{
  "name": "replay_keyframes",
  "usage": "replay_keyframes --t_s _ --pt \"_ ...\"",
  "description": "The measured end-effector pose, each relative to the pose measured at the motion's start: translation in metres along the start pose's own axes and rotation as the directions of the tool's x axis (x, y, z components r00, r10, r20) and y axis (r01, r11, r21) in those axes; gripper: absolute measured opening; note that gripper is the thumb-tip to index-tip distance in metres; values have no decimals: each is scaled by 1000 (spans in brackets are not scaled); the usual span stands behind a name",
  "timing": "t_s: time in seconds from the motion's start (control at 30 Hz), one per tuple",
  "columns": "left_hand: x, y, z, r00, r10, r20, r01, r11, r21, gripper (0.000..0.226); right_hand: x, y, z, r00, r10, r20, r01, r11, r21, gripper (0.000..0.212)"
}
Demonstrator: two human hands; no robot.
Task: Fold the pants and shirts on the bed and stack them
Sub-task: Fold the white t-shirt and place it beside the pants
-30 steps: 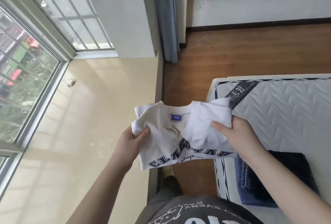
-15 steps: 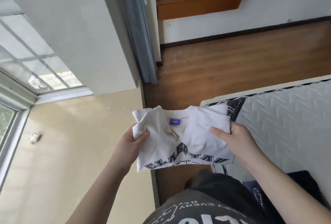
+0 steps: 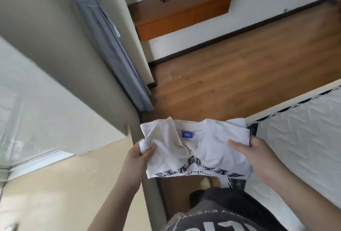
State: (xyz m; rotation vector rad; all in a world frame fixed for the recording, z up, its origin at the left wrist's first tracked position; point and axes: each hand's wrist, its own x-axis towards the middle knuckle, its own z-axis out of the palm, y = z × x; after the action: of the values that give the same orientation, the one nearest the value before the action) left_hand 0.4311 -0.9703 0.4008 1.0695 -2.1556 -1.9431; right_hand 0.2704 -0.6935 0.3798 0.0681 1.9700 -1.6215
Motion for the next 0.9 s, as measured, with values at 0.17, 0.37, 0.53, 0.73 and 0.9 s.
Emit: replay_keyframes --t_s 0.17,0.37,0.53,0.73,0.9 --pt "74 43 18 1000 14 -16 -13 999 43 15 61 -32 1 1000 -6 -20 5 997 -80 13" --pt "154 86 46 997 5 79 -10 998 63 23 107 -49 -10 993 13 -119 -19 999 -50 10" --pt "231 109 76 983 21 182 -33 997 67 24 137 -60 -25 980 60 -190 -53 998 42 11" --pt "332 144 126 908 45 417 -106 987 124 8 167 -70 -32 905 160 -395 -73 971 227 22" --pt "394 187 168 767 -4 641 -189 954 232 10 178 -82 -22 759 289 -583 -52 920 388 48"
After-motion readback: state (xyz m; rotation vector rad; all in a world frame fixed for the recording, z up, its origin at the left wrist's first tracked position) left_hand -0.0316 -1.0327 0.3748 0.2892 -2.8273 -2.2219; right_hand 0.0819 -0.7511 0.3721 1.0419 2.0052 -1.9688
